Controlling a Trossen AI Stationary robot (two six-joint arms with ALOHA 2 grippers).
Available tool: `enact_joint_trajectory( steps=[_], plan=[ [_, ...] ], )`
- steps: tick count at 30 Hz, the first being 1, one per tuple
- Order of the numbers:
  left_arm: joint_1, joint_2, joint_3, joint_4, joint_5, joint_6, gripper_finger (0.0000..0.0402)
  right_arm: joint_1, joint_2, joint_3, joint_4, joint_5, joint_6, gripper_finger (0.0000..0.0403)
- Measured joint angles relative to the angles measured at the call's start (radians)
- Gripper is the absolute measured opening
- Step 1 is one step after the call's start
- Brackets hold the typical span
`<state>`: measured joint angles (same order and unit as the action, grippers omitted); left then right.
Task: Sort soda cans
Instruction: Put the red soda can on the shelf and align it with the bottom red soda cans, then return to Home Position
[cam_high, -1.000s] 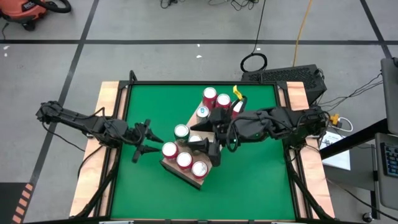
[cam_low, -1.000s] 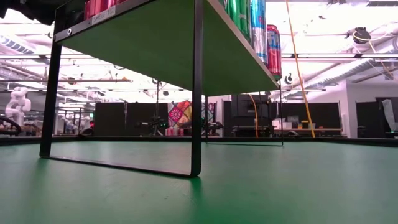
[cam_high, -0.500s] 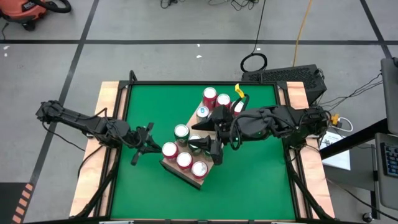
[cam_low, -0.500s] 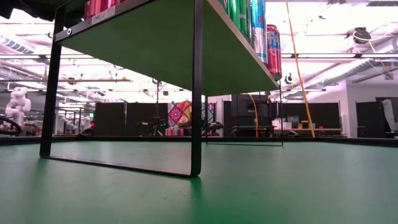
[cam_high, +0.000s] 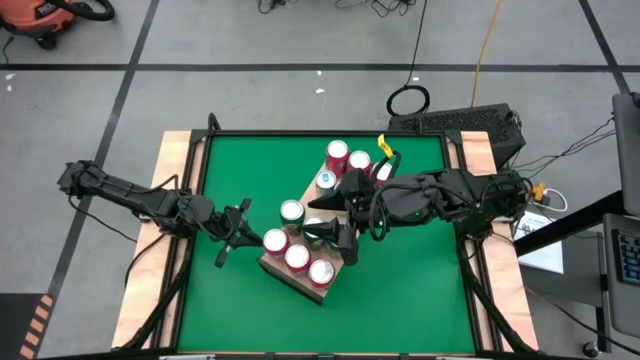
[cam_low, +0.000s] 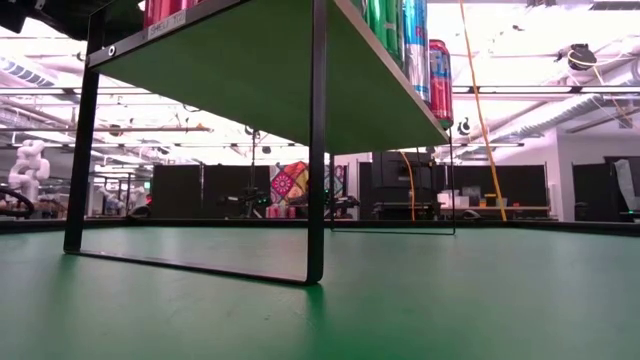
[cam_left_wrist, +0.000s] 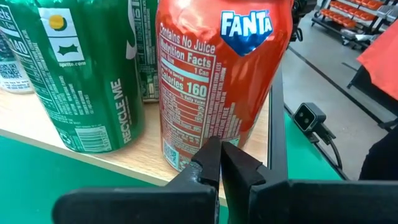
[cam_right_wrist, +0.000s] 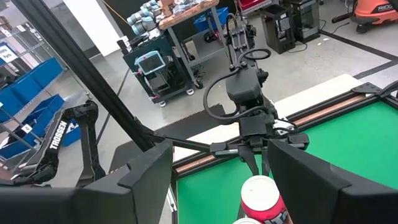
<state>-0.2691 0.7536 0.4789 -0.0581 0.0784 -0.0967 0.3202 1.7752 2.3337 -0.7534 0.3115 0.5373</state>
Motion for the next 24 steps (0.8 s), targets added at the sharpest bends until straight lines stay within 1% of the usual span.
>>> enact_joint_trajectory(
  steps=[6,10,13,16,18,21,24],
  plan=[
    [0.000,-0.014,0.000,-0.007,0.000,-0.023,0.0013,0.000,0.000,0.000,0.000,0.000,0.001,0.0251],
    [0.000,-0.060,0.003,-0.009,0.018,-0.076,0.0013,0.002,0.000,0.000,0.001,-0.001,0.001,0.0251],
    [0.000,-0.106,0.028,-0.005,0.034,-0.081,0.0013,0.001,0.000,0.000,0.001,-0.016,-0.002,0.0251],
    [0.000,-0.150,0.062,-0.003,0.029,-0.079,0.0013,-0.011,0.000,0.000,0.003,-0.026,-0.055,0.0251],
    [0.000,-0.177,0.084,-0.004,0.006,-0.079,0.0013,-0.016,0.001,0.000,0.023,-0.025,-0.113,0.0248],
    [0.000,-0.210,0.122,-0.002,-0.034,-0.079,0.0013,-0.019,-0.003,0.000,0.062,-0.024,-0.215,0.0226],
    [0.000,-0.238,0.147,-0.004,-0.073,-0.061,0.0013,-0.019,-0.019,0.000,0.064,-0.025,-0.290,0.0183]
  ],
)
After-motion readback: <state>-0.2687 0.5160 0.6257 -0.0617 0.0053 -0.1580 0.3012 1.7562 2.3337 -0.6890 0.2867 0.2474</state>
